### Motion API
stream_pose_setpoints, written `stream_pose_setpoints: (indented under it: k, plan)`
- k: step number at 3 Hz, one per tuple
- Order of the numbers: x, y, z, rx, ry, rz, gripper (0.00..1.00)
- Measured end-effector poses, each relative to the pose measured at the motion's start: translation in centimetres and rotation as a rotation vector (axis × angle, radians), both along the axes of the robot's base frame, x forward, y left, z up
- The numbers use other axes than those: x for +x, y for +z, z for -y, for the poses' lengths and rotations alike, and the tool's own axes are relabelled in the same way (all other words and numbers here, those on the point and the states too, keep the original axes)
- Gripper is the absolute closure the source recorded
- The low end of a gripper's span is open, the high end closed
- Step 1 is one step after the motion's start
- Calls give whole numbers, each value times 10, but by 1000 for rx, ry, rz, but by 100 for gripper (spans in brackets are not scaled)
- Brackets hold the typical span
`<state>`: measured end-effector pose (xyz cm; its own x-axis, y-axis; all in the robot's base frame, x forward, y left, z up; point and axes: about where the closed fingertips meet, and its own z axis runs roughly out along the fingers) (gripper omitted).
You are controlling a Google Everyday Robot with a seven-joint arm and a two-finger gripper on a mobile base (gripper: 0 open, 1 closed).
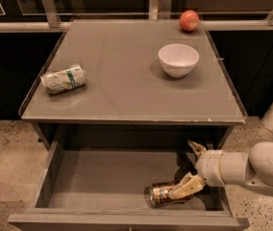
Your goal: Pick orange can from top drawer and place on counter
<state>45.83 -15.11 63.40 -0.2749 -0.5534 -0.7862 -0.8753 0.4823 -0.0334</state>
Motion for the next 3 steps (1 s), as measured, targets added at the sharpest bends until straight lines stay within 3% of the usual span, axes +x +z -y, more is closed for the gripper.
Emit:
stream_pose_setpoints:
  k: [3]
  plan:
    - [-31,-18,8,-15,-52,-29,0]
